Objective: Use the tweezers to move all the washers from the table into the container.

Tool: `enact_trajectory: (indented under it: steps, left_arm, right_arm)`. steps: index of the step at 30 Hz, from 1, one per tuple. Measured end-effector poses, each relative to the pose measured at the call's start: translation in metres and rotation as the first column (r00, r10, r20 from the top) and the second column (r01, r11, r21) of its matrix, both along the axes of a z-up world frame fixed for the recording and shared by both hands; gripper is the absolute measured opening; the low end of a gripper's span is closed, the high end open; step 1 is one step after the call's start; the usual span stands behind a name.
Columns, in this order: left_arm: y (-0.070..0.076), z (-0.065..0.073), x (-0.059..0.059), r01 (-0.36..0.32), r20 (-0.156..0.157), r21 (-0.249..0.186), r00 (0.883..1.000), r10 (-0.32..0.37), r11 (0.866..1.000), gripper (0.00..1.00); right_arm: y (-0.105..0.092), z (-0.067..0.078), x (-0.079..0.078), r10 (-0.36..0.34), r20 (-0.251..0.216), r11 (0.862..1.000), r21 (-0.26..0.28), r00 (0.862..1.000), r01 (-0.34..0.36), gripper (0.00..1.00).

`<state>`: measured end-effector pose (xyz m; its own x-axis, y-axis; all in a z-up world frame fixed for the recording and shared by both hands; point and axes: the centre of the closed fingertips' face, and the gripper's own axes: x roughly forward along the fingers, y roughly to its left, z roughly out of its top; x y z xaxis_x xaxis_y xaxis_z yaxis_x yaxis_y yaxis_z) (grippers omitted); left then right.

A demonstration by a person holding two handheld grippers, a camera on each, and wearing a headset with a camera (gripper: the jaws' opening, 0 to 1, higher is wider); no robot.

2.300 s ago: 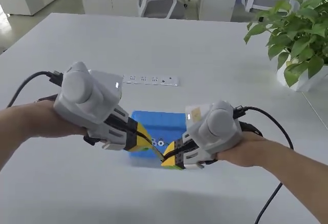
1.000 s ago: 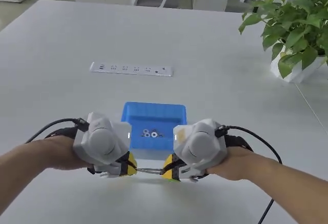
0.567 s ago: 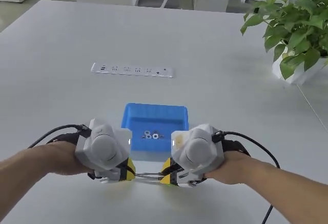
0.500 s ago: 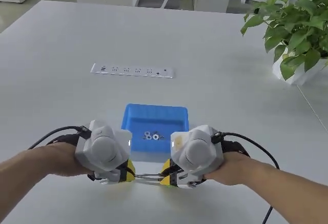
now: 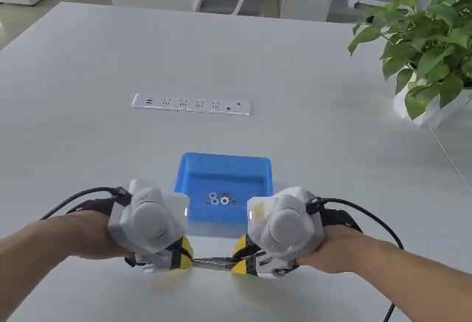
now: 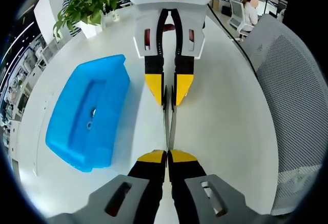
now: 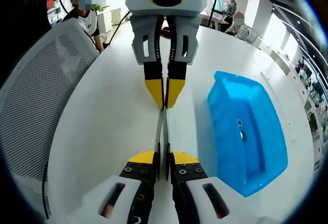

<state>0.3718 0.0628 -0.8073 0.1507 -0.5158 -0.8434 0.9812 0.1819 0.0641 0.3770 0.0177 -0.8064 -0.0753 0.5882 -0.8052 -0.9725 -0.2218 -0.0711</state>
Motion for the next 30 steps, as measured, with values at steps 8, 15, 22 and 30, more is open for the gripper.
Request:
enact_trajectory:
  steps: [8,15,22,30]
  left_arm:
    - [0.0,0.0,-0.001,-0.003,-0.011,-0.007,1.0,0.003,1.0,0.08]
    - [0.001,-0.001,0.0,-0.003,-0.006,-0.009,1.0,0.003,1.0,0.08]
    - [0.005,0.001,-0.002,-0.018,-0.007,-0.008,1.0,0.018,1.0,0.12]
    - [0.011,0.023,-0.002,-0.101,-0.014,-0.088,0.995,0.1,0.991,0.22]
  right_arm:
    - [-0.001,-0.001,-0.001,-0.008,-0.006,1.0,-0.007,1.0,0.008,0.11]
    - [-0.003,0.0,-0.001,-0.016,-0.005,1.0,-0.007,1.0,0.016,0.12]
    - [-0.006,0.008,0.004,-0.042,0.007,0.999,0.019,0.999,0.042,0.17]
    - [-0.016,0.031,0.021,-0.139,0.023,0.987,0.084,0.99,0.136,0.27]
